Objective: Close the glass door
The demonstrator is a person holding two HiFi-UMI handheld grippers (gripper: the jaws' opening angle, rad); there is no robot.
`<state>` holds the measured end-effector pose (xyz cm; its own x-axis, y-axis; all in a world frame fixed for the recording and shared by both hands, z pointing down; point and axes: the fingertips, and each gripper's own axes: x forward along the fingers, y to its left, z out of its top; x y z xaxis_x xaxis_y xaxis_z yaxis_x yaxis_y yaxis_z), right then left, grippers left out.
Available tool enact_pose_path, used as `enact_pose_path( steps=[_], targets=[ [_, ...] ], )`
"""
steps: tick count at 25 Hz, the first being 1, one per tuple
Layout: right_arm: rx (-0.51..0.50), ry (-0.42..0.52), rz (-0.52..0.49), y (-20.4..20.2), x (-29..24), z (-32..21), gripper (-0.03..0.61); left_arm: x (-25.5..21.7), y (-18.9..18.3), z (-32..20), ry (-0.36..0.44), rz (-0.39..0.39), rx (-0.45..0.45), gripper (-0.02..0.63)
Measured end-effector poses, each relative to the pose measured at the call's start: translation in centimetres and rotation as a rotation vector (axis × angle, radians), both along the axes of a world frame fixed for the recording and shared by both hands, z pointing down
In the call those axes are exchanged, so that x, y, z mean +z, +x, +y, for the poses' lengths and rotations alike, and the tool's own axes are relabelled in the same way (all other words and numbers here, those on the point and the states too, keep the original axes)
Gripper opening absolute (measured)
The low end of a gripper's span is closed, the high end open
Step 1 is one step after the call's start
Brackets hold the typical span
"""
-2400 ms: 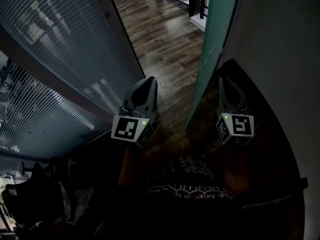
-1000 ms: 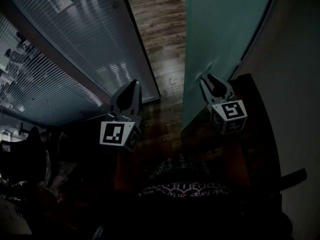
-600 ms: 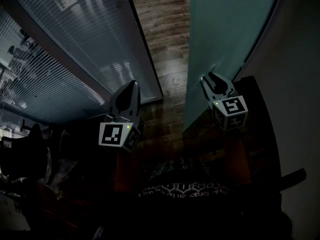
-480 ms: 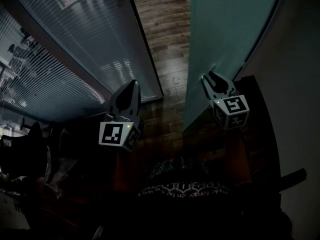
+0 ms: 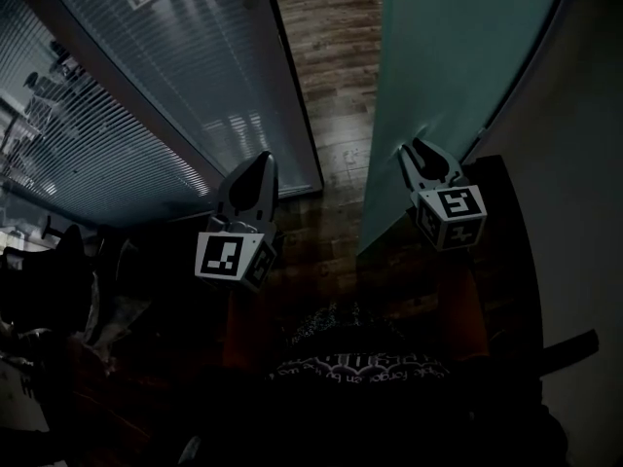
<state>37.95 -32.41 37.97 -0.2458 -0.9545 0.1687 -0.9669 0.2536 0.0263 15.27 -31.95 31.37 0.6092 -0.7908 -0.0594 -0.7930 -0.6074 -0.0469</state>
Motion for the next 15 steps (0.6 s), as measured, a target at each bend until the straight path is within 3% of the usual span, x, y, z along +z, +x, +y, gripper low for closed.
enact_pose_path(
  steps=[15],
  targets=[
    [-0.009, 0.013, 0.007, -1.1, -0.1, -2.9, 0.101, -0.4, -1.6, -0.3, 0.008, -0.009, -0.071, -0.005]
  ],
)
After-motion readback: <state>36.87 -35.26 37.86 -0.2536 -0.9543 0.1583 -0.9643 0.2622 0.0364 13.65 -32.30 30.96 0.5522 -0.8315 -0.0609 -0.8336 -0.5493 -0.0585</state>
